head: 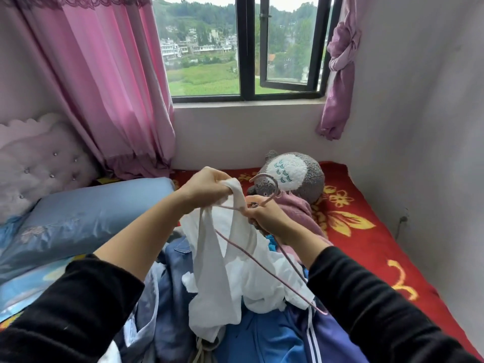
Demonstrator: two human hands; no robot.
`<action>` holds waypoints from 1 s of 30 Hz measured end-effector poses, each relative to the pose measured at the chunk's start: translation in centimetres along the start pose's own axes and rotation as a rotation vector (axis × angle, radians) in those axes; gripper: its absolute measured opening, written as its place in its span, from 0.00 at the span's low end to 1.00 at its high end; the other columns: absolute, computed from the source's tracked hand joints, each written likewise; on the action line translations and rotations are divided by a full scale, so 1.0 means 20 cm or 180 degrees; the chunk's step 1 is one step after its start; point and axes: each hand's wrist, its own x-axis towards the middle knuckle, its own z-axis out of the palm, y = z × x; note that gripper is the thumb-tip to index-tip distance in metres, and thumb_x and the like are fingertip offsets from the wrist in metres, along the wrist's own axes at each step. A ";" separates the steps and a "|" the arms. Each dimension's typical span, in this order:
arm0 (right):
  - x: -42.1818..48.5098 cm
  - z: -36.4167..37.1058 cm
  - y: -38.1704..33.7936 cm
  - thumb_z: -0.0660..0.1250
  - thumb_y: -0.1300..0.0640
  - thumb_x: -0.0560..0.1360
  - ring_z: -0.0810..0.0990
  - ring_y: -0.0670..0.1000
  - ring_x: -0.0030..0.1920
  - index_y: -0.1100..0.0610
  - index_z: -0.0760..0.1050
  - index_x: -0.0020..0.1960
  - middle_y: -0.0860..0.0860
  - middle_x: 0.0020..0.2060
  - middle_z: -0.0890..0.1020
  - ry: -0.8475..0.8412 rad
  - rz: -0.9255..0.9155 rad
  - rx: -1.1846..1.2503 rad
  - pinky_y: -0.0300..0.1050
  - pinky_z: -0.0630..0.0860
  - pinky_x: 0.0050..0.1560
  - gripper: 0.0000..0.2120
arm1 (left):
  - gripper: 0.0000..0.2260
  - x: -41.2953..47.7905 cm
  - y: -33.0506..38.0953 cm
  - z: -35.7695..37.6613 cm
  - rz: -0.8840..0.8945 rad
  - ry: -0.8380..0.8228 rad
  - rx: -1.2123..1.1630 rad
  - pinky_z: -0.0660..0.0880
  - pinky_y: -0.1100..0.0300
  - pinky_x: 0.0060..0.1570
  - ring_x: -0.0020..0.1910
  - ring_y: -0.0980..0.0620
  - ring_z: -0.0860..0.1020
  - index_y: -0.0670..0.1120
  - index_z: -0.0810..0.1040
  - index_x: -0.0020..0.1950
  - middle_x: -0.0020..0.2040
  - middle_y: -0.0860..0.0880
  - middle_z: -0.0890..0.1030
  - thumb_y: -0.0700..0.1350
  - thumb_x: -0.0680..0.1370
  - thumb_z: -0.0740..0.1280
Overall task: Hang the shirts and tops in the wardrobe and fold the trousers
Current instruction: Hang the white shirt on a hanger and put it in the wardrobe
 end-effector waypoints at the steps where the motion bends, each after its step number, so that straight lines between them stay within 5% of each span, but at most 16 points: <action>1: 0.01 0.01 -0.01 0.64 0.64 0.77 0.66 0.48 0.29 0.69 0.75 0.45 0.56 0.31 0.71 0.0068 -0.0047 0.0017 0.40 0.62 0.28 0.07 | 0.07 -0.03 -0.01 -0.02 0.0085 -0.0323 -0.0031 0.74 0.60 0.43 0.38 0.53 0.77 0.45 0.84 0.47 0.40 0.48 0.83 0.41 0.71 0.70; 3: 0.02 0.00 -0.02 0.64 0.64 0.77 0.63 0.46 0.25 0.62 0.73 0.35 0.53 0.28 0.69 0.0179 -0.0069 0.0030 0.36 0.60 0.23 0.11 | 0.15 -0.07 -0.05 -0.05 0.0168 -0.0709 0.0019 0.75 0.64 0.51 0.50 0.55 0.80 0.48 0.82 0.57 0.51 0.50 0.84 0.46 0.71 0.74; 5: 0.03 -0.01 -0.02 0.65 0.64 0.76 0.62 0.46 0.24 0.59 0.72 0.32 0.51 0.26 0.69 0.0191 -0.0106 0.0050 0.36 0.59 0.21 0.14 | 0.26 -0.08 -0.12 -0.07 0.0144 -0.0498 0.0325 0.70 0.60 0.61 0.62 0.53 0.74 0.54 0.77 0.63 0.61 0.52 0.78 0.54 0.66 0.73; 8: 0.02 -0.01 -0.03 0.65 0.65 0.75 0.61 0.44 0.22 0.59 0.72 0.33 0.52 0.26 0.68 0.0085 -0.0067 0.0246 0.36 0.58 0.21 0.12 | 0.30 -0.09 -0.22 -0.03 0.0072 -0.0208 0.1768 0.60 0.50 0.66 0.68 0.50 0.63 0.57 0.71 0.68 0.65 0.53 0.71 0.55 0.65 0.67; 10: 0.00 0.02 -0.04 0.65 0.66 0.73 0.63 0.45 0.22 0.62 0.71 0.37 0.53 0.27 0.68 -0.0208 -0.0033 0.0485 0.36 0.57 0.23 0.08 | 0.16 -0.08 -0.25 0.01 0.0246 -0.0049 0.2292 0.61 0.52 0.59 0.62 0.48 0.70 0.53 0.76 0.60 0.56 0.51 0.75 0.54 0.73 0.63; 12: -0.04 0.01 -0.05 0.63 0.67 0.68 0.72 0.47 0.28 0.64 0.72 0.42 0.56 0.32 0.73 -0.0848 0.0050 0.0892 0.37 0.66 0.27 0.03 | 0.15 -0.08 -0.25 0.02 0.0416 0.0164 0.2094 0.63 0.56 0.45 0.47 0.46 0.75 0.47 0.75 0.41 0.40 0.51 0.75 0.54 0.72 0.55; 14: -0.07 -0.04 -0.04 0.57 0.66 0.68 0.81 0.51 0.43 0.67 0.75 0.51 0.59 0.44 0.81 -0.1388 0.0255 0.1162 0.41 0.76 0.41 0.14 | 0.12 -0.09 -0.27 0.01 0.0584 0.0342 0.1623 0.63 0.56 0.37 0.37 0.45 0.72 0.44 0.69 0.32 0.33 0.51 0.72 0.50 0.66 0.53; 18: -0.10 -0.09 -0.04 0.57 0.73 0.73 0.81 0.55 0.53 0.71 0.71 0.63 0.67 0.59 0.77 -0.1207 0.0433 0.0798 0.44 0.80 0.50 0.19 | 0.11 -0.11 -0.23 0.01 0.1138 0.0326 0.1456 0.64 0.52 0.33 0.32 0.43 0.68 0.42 0.61 0.26 0.27 0.48 0.68 0.47 0.65 0.55; 20: -0.14 -0.06 -0.06 0.67 0.67 0.75 0.81 0.53 0.53 0.65 0.75 0.61 0.61 0.57 0.80 -0.1132 0.0264 0.0139 0.46 0.80 0.54 0.15 | 0.11 -0.12 -0.19 0.02 0.1273 0.0396 0.1335 0.63 0.53 0.32 0.30 0.46 0.65 0.41 0.61 0.28 0.27 0.46 0.68 0.47 0.65 0.54; 23: -0.17 0.03 -0.09 0.70 0.58 0.75 0.81 0.50 0.54 0.43 0.76 0.53 0.47 0.47 0.83 -0.1030 -0.0087 -0.0233 0.50 0.77 0.55 0.12 | 0.08 -0.15 -0.13 0.03 0.1347 0.0446 0.1043 0.58 0.59 0.30 0.29 0.53 0.60 0.45 0.61 0.29 0.26 0.53 0.64 0.46 0.66 0.57; 27: -0.16 0.08 -0.10 0.62 0.66 0.79 0.80 0.53 0.55 0.50 0.74 0.46 0.52 0.47 0.82 -0.0361 -0.0138 0.0453 0.54 0.75 0.61 0.11 | 0.09 -0.16 -0.12 0.02 0.1430 0.0523 0.0966 0.57 0.58 0.30 0.29 0.53 0.58 0.46 0.62 0.29 0.26 0.54 0.63 0.46 0.67 0.58; 30: -0.15 0.07 -0.07 0.63 0.68 0.75 0.78 0.43 0.37 0.53 0.78 0.43 0.45 0.34 0.81 -0.0295 -0.0542 0.0078 0.41 0.78 0.43 0.11 | 0.11 -0.17 -0.13 0.02 0.1332 0.0551 0.0779 0.59 0.59 0.29 0.28 0.54 0.59 0.45 0.63 0.28 0.24 0.55 0.63 0.41 0.69 0.62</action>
